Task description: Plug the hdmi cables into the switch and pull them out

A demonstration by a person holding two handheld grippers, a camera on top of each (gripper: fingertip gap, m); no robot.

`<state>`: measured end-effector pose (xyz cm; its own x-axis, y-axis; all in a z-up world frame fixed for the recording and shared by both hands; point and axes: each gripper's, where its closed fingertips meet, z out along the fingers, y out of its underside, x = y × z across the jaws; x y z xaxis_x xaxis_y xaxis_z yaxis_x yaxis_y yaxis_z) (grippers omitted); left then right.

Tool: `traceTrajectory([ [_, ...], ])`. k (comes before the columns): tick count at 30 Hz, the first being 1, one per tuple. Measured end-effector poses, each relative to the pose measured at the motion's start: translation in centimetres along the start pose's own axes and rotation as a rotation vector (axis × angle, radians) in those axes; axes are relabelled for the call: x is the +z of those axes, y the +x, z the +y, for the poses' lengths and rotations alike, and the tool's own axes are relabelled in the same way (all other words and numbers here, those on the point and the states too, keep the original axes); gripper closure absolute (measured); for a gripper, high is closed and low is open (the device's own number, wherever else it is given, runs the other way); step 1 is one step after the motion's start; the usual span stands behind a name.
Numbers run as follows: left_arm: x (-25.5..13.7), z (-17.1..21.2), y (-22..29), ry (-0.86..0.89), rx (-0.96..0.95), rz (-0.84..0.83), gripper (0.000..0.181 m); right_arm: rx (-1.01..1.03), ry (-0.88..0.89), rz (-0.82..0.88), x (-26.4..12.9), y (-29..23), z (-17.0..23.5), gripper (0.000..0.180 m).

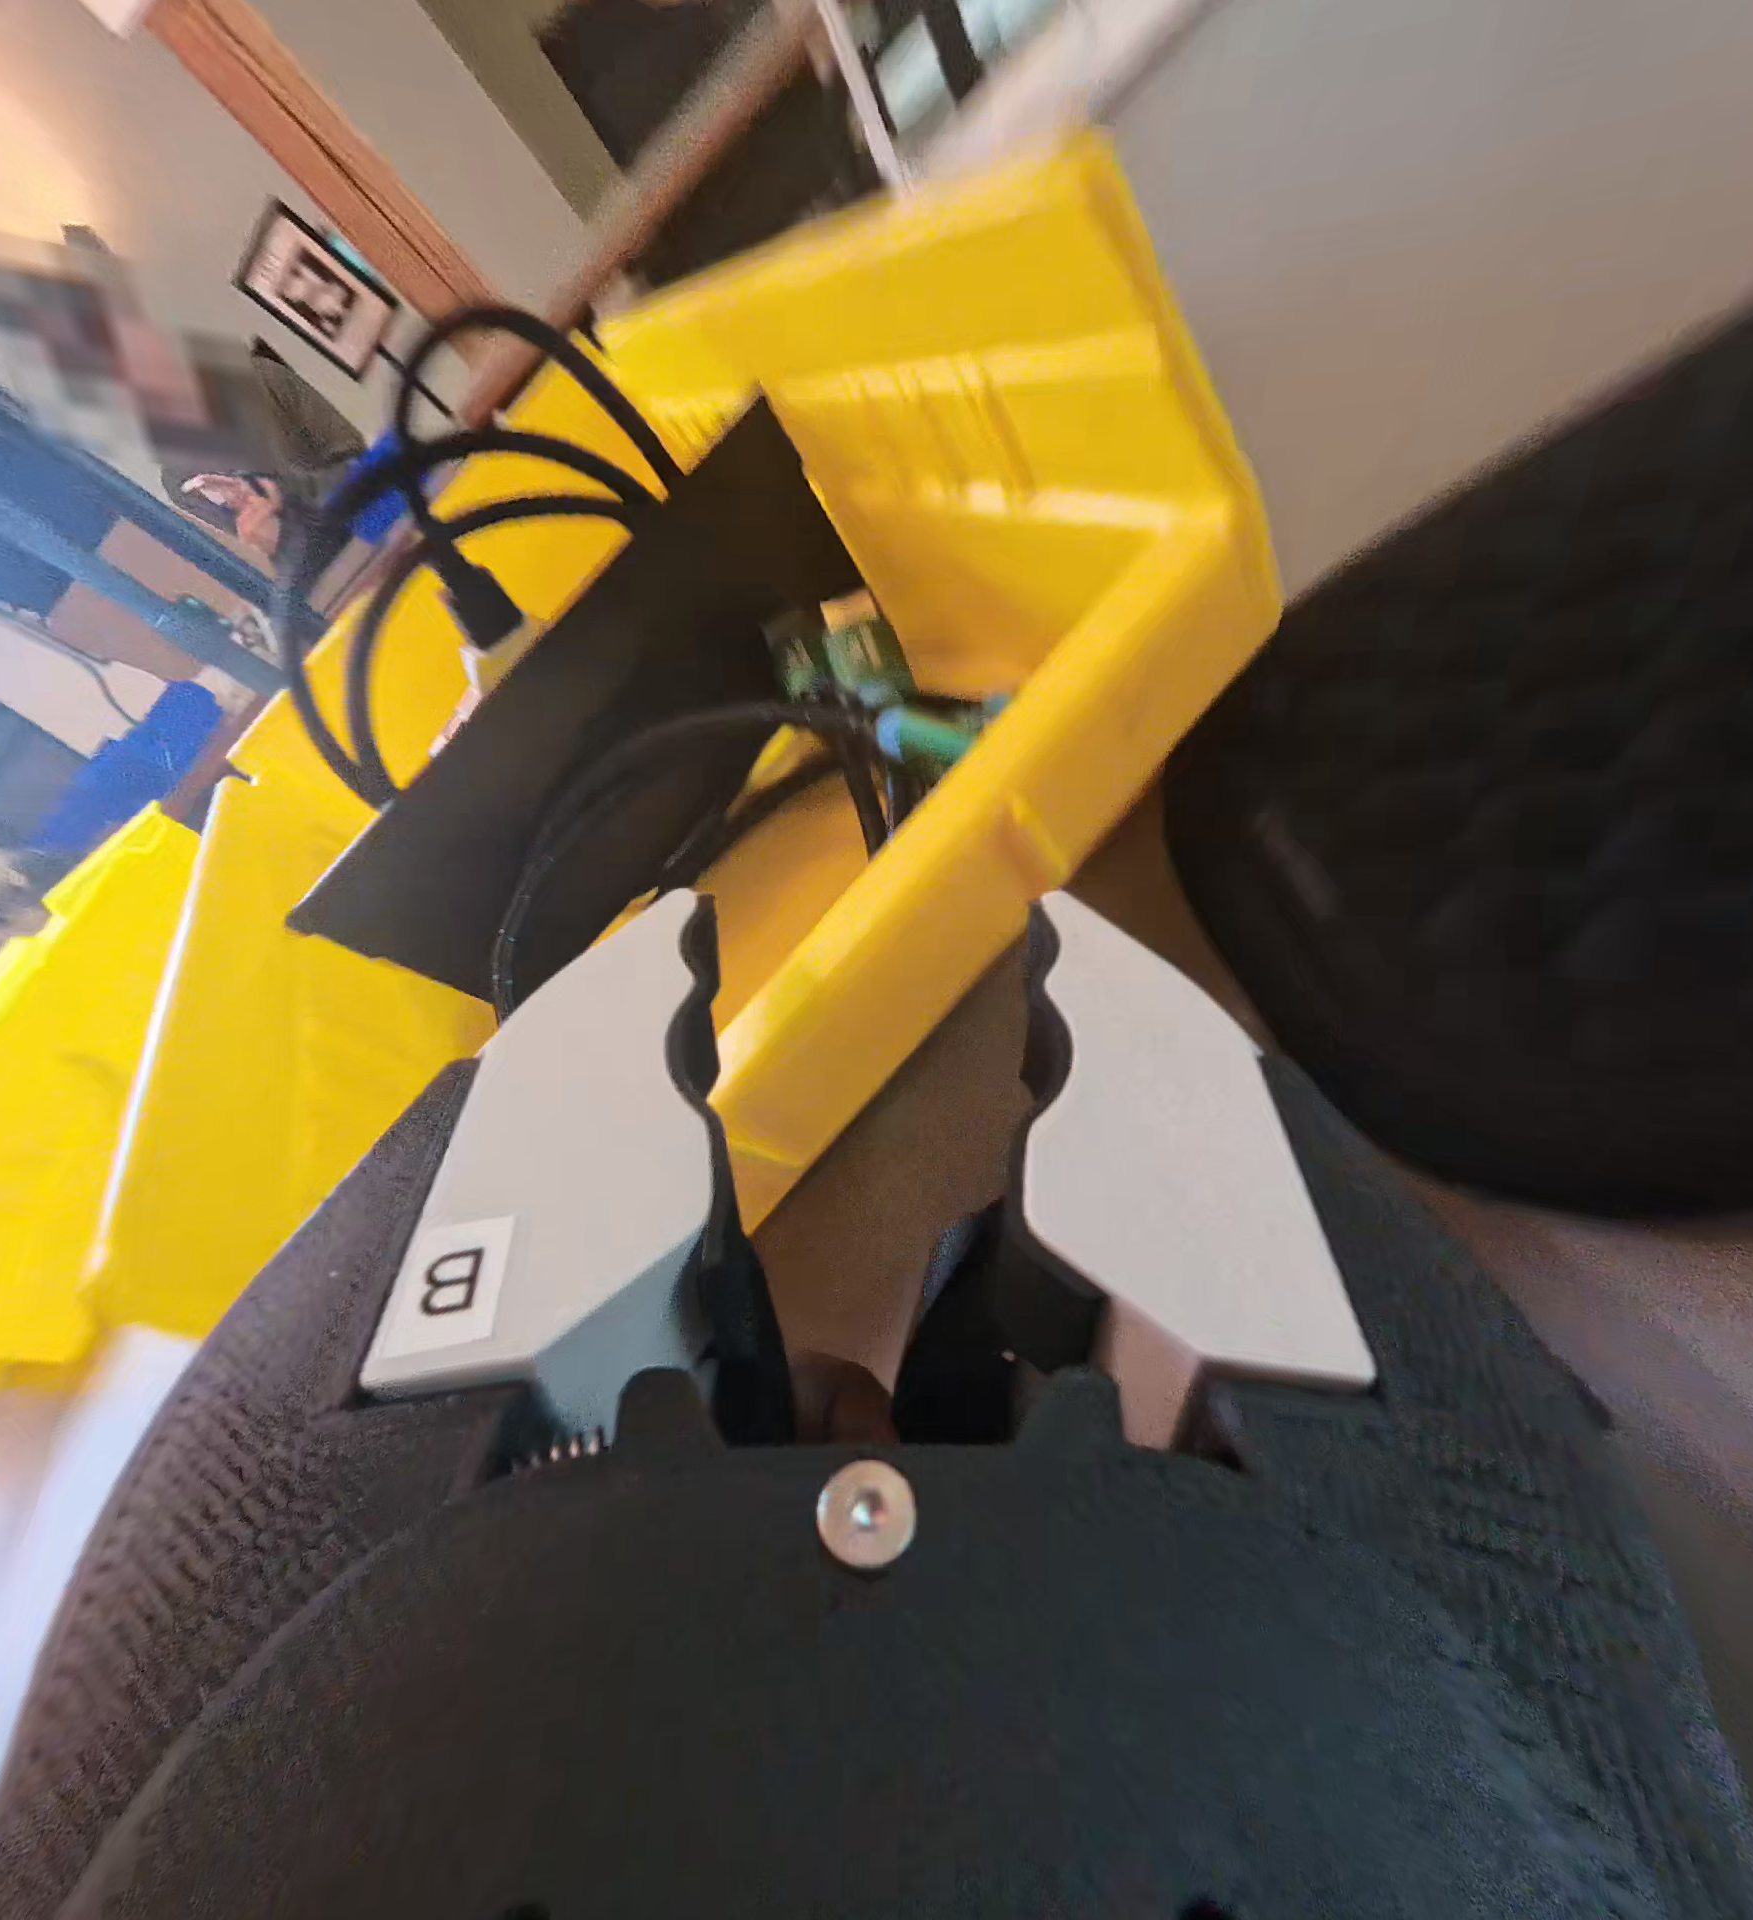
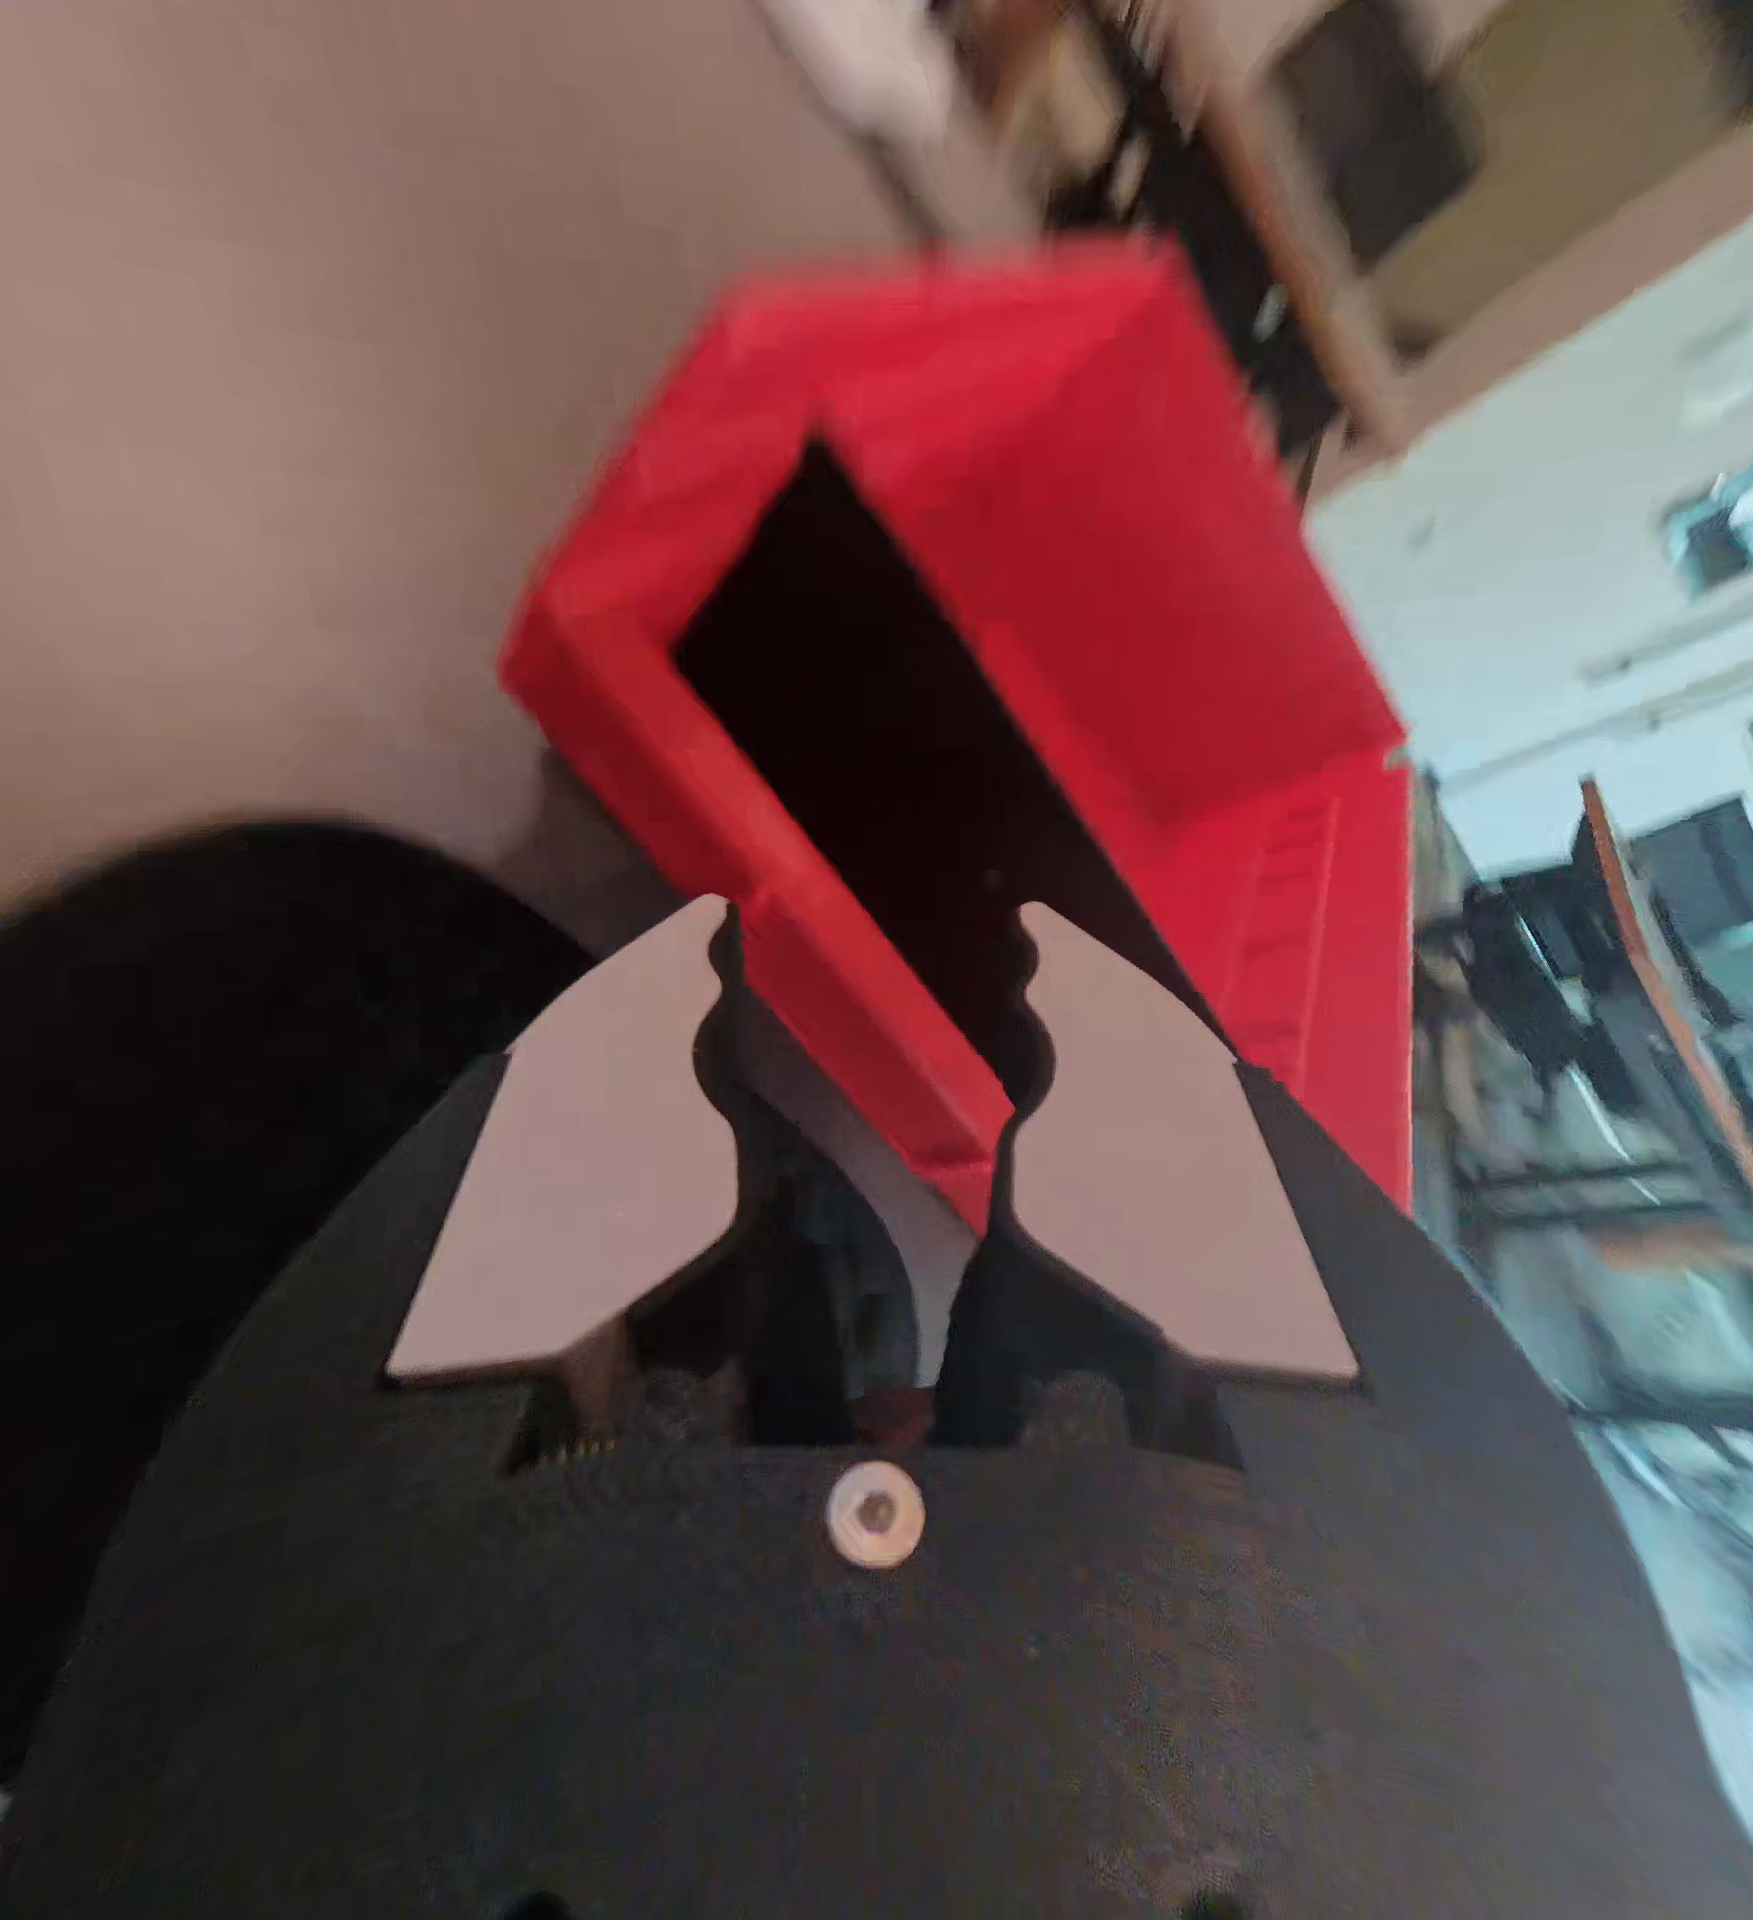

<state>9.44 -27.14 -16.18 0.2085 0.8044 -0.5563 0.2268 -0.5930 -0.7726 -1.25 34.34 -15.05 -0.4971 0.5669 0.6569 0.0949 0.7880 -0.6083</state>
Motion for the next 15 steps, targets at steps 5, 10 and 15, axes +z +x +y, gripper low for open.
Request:
traceTrajectory([
  [5, -3.5, -6.3, -2.7, 0.337, -0.438, 0.034, 0.112, 0.449, 0.847, 0.064, -7.9, 2.7, -8.6, 0.127],
  [10, -3.6, -9.3, -4.3, 0.349, -0.579, 0.117, 0.094, 0.744, 1.18, 0.024, -9.0, 3.7, -11.2, 0.079],
  [15, -0.1, -10.6, -7.6, 0.212, -0.345, 0.046, 0.094, 0.731, 1.109, -0.144, -5.4, -0.5, -13.7, 0.061],
])
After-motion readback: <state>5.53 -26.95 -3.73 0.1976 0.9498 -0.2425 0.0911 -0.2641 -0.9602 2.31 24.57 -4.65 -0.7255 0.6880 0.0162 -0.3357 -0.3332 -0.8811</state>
